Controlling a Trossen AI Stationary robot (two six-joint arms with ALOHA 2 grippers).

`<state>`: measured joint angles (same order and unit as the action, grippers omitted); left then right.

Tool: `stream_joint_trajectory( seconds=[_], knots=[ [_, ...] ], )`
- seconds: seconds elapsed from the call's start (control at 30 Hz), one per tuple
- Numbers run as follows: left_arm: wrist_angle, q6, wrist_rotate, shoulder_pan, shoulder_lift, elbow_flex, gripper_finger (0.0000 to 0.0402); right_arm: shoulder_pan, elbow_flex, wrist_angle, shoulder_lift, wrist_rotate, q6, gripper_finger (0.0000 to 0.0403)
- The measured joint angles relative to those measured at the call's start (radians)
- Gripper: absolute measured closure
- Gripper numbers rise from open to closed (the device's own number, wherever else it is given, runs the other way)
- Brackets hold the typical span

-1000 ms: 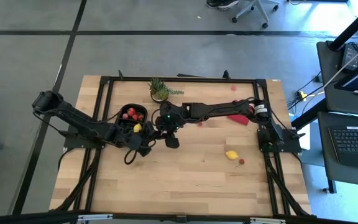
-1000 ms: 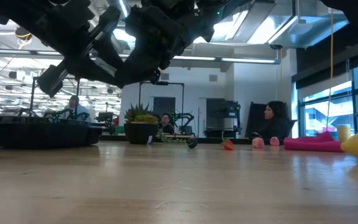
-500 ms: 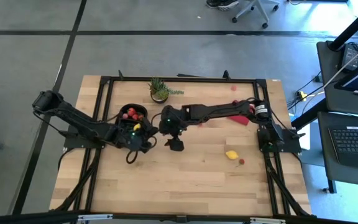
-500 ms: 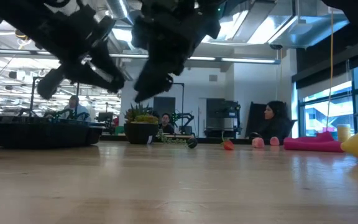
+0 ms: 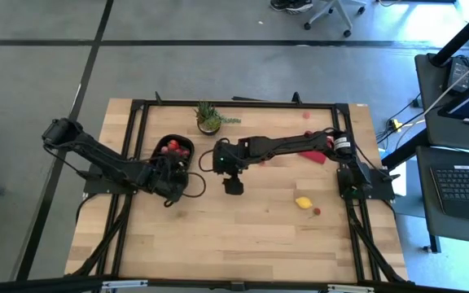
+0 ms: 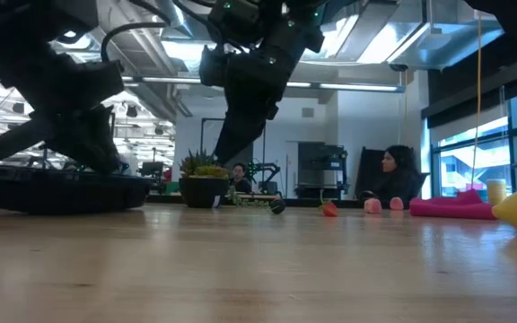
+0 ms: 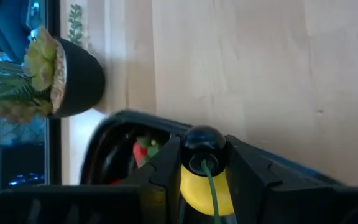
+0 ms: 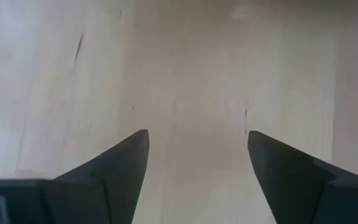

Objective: Pick and placing Produce into tupperware
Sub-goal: Put the black cherry into the black container

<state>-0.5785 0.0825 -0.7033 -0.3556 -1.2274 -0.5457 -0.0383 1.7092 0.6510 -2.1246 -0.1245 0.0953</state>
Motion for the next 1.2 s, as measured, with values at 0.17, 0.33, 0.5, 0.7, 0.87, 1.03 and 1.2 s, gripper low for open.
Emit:
stream_joint_trajectory(
  seconds=[0.17,0.33,0.5,0.7,0.87,1.03,1.2],
  knots=[
    [-0.058,0.072,0.01,-0.008,0.0,-0.021,0.0308,0.0,0.0,0.0,0.0,0.003,0.003,0.0126],
    [-0.176,0.142,0.01,-0.007,0.0,-0.102,0.0308,0.0,0.0,0.001,0.0,0.003,0.002,0.0126],
    [-0.361,0.353,0.024,-0.004,0.0,-0.173,0.0308,0.0,0.0,0.005,0.0,0.003,0.002,0.0126],
    [-0.519,0.718,0.209,0.019,-0.001,-0.204,0.0304,-0.001,0.0,0.005,0.0,0.002,-0.004,0.0126],
    [-0.565,0.868,0.296,0.073,-0.002,-0.204,0.0294,-0.001,0.0,-0.004,0.0,0.002,-0.009,0.0126],
    [-0.563,0.877,0.296,0.114,-0.002,-0.204,0.0285,-0.001,0.0,-0.002,0.0,0.002,-0.01,0.0126],
    [-0.564,0.876,0.296,0.13,-0.002,-0.204,0.0271,-0.001,0.0,0.011,0.0,0.002,-0.01,0.0126]
  ],
)
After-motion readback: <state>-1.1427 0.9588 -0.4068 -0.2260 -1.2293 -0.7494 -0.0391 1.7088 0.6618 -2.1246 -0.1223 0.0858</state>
